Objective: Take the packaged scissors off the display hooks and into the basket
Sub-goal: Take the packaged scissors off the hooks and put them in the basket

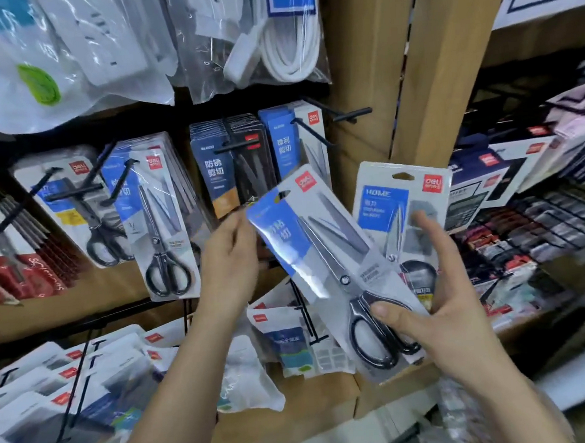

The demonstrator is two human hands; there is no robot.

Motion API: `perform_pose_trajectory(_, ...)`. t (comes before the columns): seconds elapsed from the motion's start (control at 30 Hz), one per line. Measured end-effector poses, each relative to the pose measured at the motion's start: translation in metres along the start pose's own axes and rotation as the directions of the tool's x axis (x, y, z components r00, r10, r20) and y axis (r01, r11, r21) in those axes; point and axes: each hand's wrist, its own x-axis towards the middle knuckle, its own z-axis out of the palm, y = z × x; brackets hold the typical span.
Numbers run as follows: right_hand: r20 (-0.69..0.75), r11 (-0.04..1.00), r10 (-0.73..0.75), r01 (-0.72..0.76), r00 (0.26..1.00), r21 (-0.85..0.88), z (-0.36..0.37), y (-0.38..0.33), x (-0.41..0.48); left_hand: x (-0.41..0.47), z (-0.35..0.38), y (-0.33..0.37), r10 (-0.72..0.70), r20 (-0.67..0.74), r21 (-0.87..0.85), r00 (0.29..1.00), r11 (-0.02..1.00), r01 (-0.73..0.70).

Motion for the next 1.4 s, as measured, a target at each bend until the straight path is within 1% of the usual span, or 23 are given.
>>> perform_pose_trajectory(0.03,0.004,1.0,0.003,-0.003,1.0,0.018,0.002,0.001,0.0,-0.012,0.002,0.008,-0.147,0.106,-0.282,0.983,0.944,0.171)
perform_pose_trajectory(0.07,0.011,1.0,0.009,-0.01,1.0,0.024,0.004,0.001,0.0,-0.02,0.002,0.011,-0.223,0.209,-0.452,0.952,0.841,0.297)
perform_pose_trajectory(0.1,0.027,1.0,0.017,-0.018,0.999,0.02,0.006,-0.001,0.0,-0.027,0.002,0.012,-0.244,0.254,-0.518,0.936,0.783,0.345)
perform_pose_trajectory(0.13,0.041,1.0,0.023,-0.024,0.999,0.012,0.008,-0.003,0.0,-0.03,0.001,0.011,-0.221,0.251,-0.516,0.943,0.793,0.323)
perform_pose_trajectory(0.2,0.047,1.0,0.024,-0.024,0.999,0.008,0.011,-0.006,0.0,-0.037,-0.003,0.011,-0.114,0.151,-0.401,0.982,0.901,0.166)
perform_pose_trajectory(0.23,0.05,1.0,0.018,-0.019,0.999,0.015,0.012,-0.007,0.0,-0.039,-0.005,0.01,-0.061,0.101,-0.361,0.993,0.928,0.093)
perform_pose_trajectory(0.3,0.048,1.0,0.004,-0.005,0.999,0.019,0.013,-0.006,0.0,-0.041,-0.012,0.008,-0.008,0.015,-0.357,1.0,0.934,0.013)
perform_pose_trajectory(0.37,0.008,1.0,0.0,0.0,1.0,0.001,0.01,-0.008,0.002,-0.042,-0.021,0.012,0.03,-0.069,-0.334,0.997,0.941,-0.051)
perform_pose_trajectory(0.4,-0.007,1.0,0.003,-0.003,1.0,-0.021,0.007,-0.009,0.003,-0.042,-0.025,0.013,0.058,-0.088,-0.312,0.994,0.947,-0.083)
perform_pose_trajectory(0.47,0.003,0.995,0.01,-0.009,1.0,-0.094,-0.003,-0.007,0.003,-0.044,-0.031,0.019,0.114,-0.066,-0.267,0.991,0.955,-0.127)
perform_pose_trajectory(0.53,0.011,0.979,0.003,-0.001,1.0,-0.206,-0.01,-0.006,0.001,-0.05,-0.031,0.027,0.158,0.0,-0.209,0.987,0.966,-0.154)
perform_pose_trajectory(0.6,0.017,0.969,0.02,-0.015,1.0,-0.246,-0.01,-0.004,-0.004,-0.054,-0.027,0.035,0.197,0.059,-0.232,0.979,0.956,-0.178)
perform_pose_trajectory(0.67,0.015,0.989,0.065,-0.063,0.998,-0.135,-0.008,-0.005,-0.009,-0.053,-0.021,0.044,0.229,0.086,-0.252,0.97,0.947,-0.201)
perform_pose_trajectory(0.7,0.044,0.994,0.086,-0.083,0.995,-0.072,-0.008,-0.006,-0.011,-0.05,-0.017,0.047,0.239,0.095,-0.239,0.966,0.948,-0.211)
perform_pose_trajectory(0.73,0.077,0.996,0.076,-0.073,0.994,-0.048,-0.008,-0.006,-0.013,-0.047,-0.013,0.05,0.246,0.103,-0.223,0.964,0.95,-0.219)
perform_pose_trajectory(0.77,0.107,0.995,0.083,-0.076,0.991,-0.062,-0.007,-0.009,-0.014,-0.042,-0.008,0.053,0.252,0.114,-0.212,0.961,0.951,-0.224)
perform_pose_trajectory(0.83,0.056,0.988,0.121,-0.115,0.991,-0.1,-0.006,-0.015,-0.013,-0.033,0.004,0.058,0.272,0.152,-0.178,0.95,0.953,-0.244)
perform_pose_trajectory(0.9,0.017,0.986,0.147,-0.145,0.989,-0.077,-0.006,-0.017,-0.013,-0.025,0.017,0.063,0.278,0.209,-0.132,0.938,0.958,-0.254)
perform_pose_trajectory(1.03,-0.012,0.981,0.19,-0.19,0.982,-0.041,-0.008,-0.016,-0.014,-0.012,0.036,0.065,0.195,0.256,-0.088,0.947,0.98,-0.178)
perform_pose_trajectory(1.17,-0.036,0.969,0.246,-0.246,0.969,0.009,-0.006,-0.02,-0.013,-0.007,0.042,0.064,0.176,0.255,-0.102,0.951,0.983,-0.155)
perform_pose_trajectory(1.27,-0.057,0.965,0.261,-0.259,0.964,0.038,-0.005,-0.018,-0.011,-0.005,0.043,0.066,0.162,0.245,-0.134,0.956,0.982,-0.132)
perform_pose_trajectory(1.33,-0.052,0.963,0.266,-0.264,0.963,0.049,-0.005,-0.019,-0.01,-0.006,0.041,0.067,0.152,0.235,-0.163,0.96,0.98,-0.115)
perform_pose_trajectory(1.4,-0.02,0.969,0.245,-0.245,0.969,0.028,-0.005,-0.018,-0.01,-0.007,0.035,0.065,0.18,0.237,-0.192,0.955,0.972,-0.136)
